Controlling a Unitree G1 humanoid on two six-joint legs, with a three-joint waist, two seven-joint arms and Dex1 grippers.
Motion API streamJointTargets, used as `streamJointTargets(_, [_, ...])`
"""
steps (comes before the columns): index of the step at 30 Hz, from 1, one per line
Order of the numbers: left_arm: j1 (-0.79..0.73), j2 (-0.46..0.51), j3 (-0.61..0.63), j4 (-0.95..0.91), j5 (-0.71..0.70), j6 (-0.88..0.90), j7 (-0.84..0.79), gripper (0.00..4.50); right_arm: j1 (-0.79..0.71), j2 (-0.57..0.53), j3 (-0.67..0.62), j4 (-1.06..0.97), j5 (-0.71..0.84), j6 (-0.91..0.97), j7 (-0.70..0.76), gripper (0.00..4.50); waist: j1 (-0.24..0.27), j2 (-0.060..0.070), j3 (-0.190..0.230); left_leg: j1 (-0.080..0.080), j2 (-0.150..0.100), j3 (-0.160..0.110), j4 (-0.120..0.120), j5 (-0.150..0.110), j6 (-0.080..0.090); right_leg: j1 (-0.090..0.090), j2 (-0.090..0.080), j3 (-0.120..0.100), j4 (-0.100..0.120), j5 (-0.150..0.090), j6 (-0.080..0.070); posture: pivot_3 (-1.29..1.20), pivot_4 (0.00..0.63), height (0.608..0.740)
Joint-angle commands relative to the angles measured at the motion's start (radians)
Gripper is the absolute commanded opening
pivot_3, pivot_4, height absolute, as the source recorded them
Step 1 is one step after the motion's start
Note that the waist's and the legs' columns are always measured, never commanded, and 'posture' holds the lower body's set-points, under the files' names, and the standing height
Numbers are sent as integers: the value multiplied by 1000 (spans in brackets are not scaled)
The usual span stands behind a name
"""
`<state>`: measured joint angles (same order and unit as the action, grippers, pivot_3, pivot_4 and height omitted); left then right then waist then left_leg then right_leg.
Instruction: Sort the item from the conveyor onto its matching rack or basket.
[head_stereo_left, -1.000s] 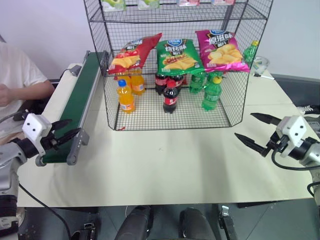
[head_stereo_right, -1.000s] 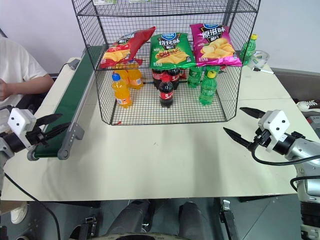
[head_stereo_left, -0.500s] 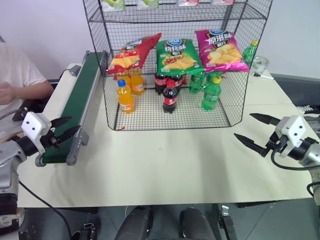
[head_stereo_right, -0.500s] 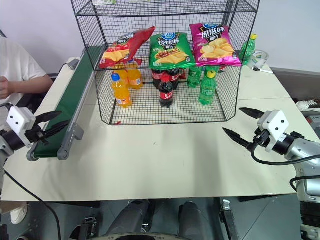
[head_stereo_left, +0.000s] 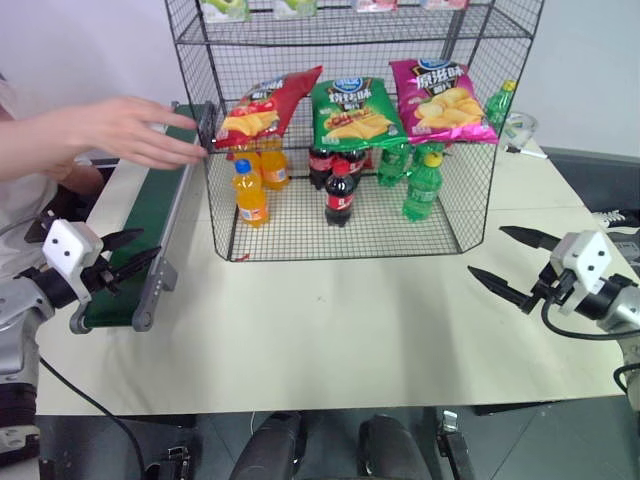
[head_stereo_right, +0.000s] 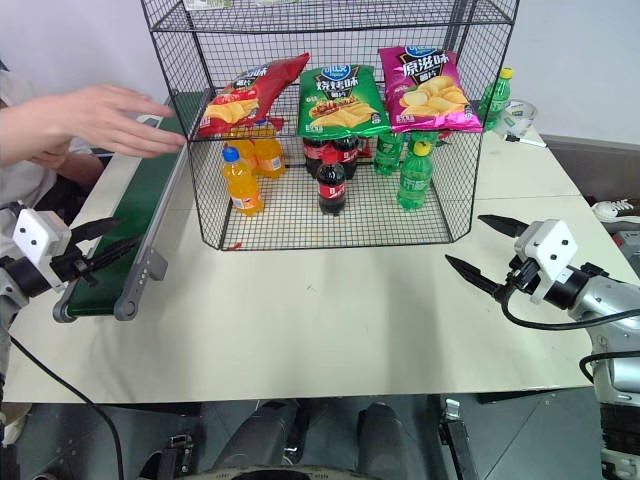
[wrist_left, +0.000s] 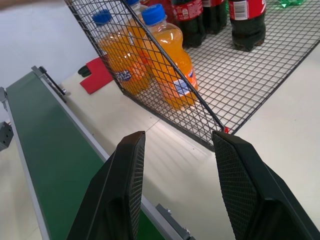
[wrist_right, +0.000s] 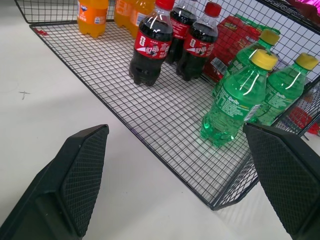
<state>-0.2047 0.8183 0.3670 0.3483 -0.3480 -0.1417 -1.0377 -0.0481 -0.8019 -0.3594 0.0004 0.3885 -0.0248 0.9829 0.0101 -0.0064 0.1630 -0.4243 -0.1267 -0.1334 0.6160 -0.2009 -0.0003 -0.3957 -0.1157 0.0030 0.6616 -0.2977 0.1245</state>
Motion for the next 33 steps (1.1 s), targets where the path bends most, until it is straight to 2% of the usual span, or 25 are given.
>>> streamJointTargets(1, [-14, 3, 8, -32, -12, -2, 14, 2190, -16, -4, -11, -41, 13, -1, -9, 4500, 0, 0, 0, 0, 0, 0, 0, 0, 0, 0, 0, 0, 0, 0, 0, 0, 150, 740])
streamJointTargets(15, [-25, -16, 21, -77, -24, 26, 58, 2190, -61, 5, 20, -20, 5, -7, -9, 4500, -2, 0, 0, 0, 0, 0, 0, 0, 0, 0, 0, 0, 0, 0, 0, 0, 150, 740])
streamJointTargets(27, [-19, -33, 11, -111, -28, 30, 71, 2190, -74, 7, 27, -54, 64, 42, 10, 4500, 0, 0, 0, 0, 0, 0, 0, 0, 0, 0, 0, 0, 0, 0, 0, 0, 150, 740])
streamJointTargets(33, [-10, -36, 12, -126, -26, 36, 83, 2190, -53, 11, 30, -131, 158, 126, 60, 4500, 0, 0, 0, 0, 0, 0, -1, 0, 0, 0, 0, 0, 0, 0, 0, 0, 150, 740])
